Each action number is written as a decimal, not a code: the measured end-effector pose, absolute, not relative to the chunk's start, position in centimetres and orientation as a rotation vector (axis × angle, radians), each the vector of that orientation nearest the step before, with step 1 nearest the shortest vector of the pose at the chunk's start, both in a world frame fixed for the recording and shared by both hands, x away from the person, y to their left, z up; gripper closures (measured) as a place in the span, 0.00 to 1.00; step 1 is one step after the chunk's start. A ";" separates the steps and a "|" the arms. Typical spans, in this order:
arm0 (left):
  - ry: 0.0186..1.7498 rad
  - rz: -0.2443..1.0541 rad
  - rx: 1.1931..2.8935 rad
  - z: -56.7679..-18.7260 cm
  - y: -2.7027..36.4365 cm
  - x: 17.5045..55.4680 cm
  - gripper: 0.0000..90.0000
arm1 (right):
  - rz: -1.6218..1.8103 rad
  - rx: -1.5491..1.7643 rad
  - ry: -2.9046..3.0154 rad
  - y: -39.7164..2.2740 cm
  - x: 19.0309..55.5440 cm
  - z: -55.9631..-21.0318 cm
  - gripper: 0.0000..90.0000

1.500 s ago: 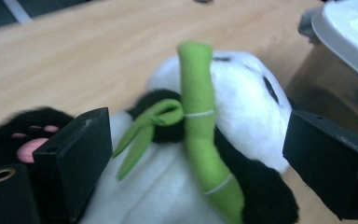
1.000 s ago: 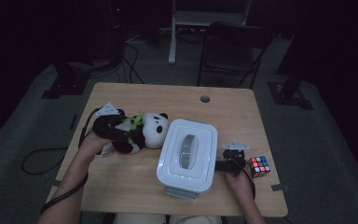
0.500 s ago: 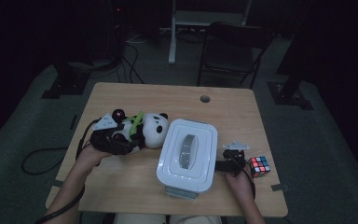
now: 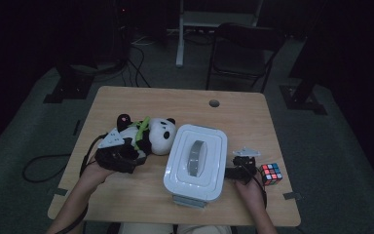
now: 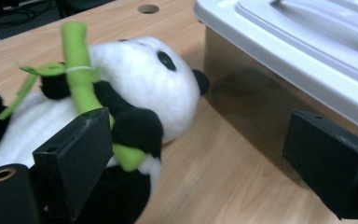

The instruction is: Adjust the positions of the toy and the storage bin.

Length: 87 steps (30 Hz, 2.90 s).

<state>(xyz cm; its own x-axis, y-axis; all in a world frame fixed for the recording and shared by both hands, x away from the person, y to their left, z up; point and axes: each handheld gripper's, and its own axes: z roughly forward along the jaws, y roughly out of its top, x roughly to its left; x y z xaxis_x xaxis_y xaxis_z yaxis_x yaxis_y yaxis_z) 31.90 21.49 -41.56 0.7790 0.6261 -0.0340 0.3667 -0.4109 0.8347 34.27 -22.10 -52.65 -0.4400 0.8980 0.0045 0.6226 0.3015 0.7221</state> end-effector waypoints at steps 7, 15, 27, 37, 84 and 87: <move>0.746 0.354 2.089 -43.7 20.9 30.0 0.10 | 0.931 1.358 2.173 -22.1 34.3 -52.7 0.14; 0.751 0.329 2.109 -46.1 21.1 29.4 0.10 | 0.931 1.358 2.173 -22.1 34.3 -52.7 0.14; 0.781 0.332 2.099 -49.2 22.3 28.8 0.10 | 0.931 1.358 2.173 -22.1 34.3 -52.7 0.14; 0.834 0.364 2.145 -50.6 22.8 29.3 0.10 | 0.931 1.358 2.173 -22.1 34.3 -52.7 0.14; 0.963 0.407 2.204 -52.4 22.1 29.7 0.10 | 0.931 1.359 2.173 -22.1 34.3 -52.7 0.14; 0.958 0.405 2.210 -52.4 22.1 29.6 0.10 | 0.931 1.359 2.174 -22.1 34.3 -52.7 0.14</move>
<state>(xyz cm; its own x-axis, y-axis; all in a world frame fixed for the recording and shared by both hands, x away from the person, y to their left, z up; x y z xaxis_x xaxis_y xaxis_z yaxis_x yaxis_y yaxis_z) 29.63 22.13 -52.35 0.6798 0.7333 0.0128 0.5197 -0.4940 0.6971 34.27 -22.11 -52.65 -0.4400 0.8980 0.0049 0.6230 0.3014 0.7218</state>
